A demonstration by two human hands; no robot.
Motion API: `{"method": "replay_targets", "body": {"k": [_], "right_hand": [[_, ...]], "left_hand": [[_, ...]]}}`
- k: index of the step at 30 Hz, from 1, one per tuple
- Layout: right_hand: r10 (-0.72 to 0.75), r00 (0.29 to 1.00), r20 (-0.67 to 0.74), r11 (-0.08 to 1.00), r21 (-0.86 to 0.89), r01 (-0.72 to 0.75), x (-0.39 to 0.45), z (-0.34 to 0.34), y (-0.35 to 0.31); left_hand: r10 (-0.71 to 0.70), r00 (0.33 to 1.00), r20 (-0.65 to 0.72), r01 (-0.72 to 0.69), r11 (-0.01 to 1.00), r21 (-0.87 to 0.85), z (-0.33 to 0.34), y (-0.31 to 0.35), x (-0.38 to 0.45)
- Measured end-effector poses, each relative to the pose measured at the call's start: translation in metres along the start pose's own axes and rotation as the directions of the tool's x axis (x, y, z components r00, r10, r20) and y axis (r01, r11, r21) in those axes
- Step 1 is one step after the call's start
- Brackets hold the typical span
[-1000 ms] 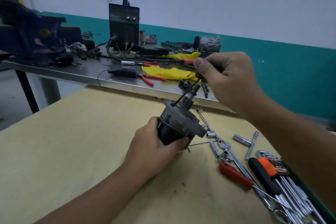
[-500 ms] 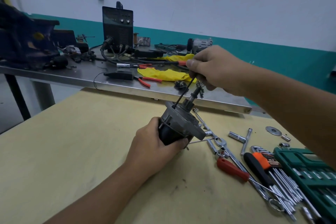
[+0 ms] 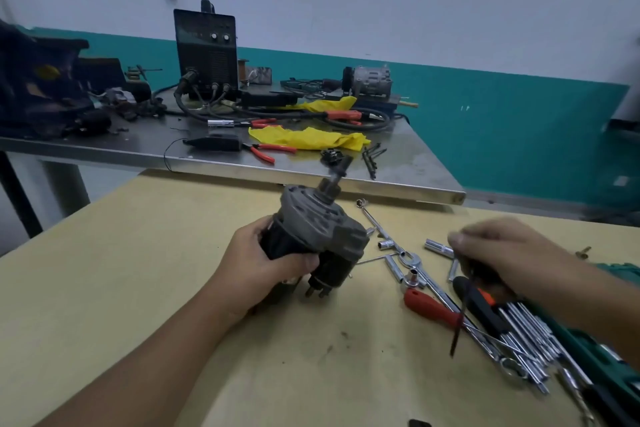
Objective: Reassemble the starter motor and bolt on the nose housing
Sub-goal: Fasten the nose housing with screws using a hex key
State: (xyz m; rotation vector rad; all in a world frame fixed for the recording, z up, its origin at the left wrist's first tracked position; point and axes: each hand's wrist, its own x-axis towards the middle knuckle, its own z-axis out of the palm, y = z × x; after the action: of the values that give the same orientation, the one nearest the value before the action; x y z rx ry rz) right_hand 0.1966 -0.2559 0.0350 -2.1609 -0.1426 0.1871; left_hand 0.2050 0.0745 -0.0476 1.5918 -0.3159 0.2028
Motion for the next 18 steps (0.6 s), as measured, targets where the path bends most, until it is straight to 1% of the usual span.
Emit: {"method": "replay_targets", "body": {"k": [1,3,5,7,8,10,12,14,16,18], "right_hand": [[0.062,0.998,0.022,0.998,-0.018,-0.062,-0.008,0.007,0.012],[0.116,0.993,0.028,0.983,-0.147,-0.111,-0.017,0.019,0.033],[0.08,0.997,-0.014,0.944,-0.319,-0.08,-0.02,0.029,0.042],[-0.004,0.998,-0.058,0.877,-0.48,-0.025,-0.02,0.036,0.043],[-0.036,0.997,-0.074,0.846,-0.533,-0.009,-0.021,0.038,0.041],[-0.084,0.993,-0.083,0.825,-0.565,0.023,-0.031,0.042,0.035],[-0.187,0.982,-0.033,0.785,-0.606,0.129,-0.049,0.048,0.032],[-0.287,0.956,0.058,0.717,-0.649,0.254,-0.071,0.059,0.031],[-0.335,0.925,0.182,0.628,-0.689,0.362,-0.089,0.074,0.033],[-0.36,0.896,0.261,0.513,-0.746,0.424,-0.096,0.087,0.036]], "left_hand": [[-0.002,1.0,-0.012,0.001,0.999,-0.053,0.001,-0.001,0.0],[-0.045,0.997,-0.067,0.033,0.983,-0.18,0.003,-0.003,-0.001],[-0.129,0.985,-0.117,0.09,0.952,-0.292,0.005,-0.007,-0.002],[-0.211,0.973,-0.096,0.162,0.917,-0.365,0.004,-0.011,-0.003],[-0.235,0.969,-0.07,0.192,0.903,-0.384,0.003,-0.012,-0.004],[-0.271,0.961,-0.054,0.231,0.893,-0.386,0.004,-0.011,-0.002],[-0.305,0.946,-0.108,0.252,0.904,-0.344,0.009,-0.009,-0.001],[-0.298,0.938,-0.175,0.256,0.939,-0.23,0.014,-0.005,-0.001],[-0.235,0.949,-0.211,0.228,0.972,-0.06,0.02,0.001,-0.002],[-0.188,0.961,-0.202,0.216,0.968,0.128,0.029,0.007,-0.005]]}}
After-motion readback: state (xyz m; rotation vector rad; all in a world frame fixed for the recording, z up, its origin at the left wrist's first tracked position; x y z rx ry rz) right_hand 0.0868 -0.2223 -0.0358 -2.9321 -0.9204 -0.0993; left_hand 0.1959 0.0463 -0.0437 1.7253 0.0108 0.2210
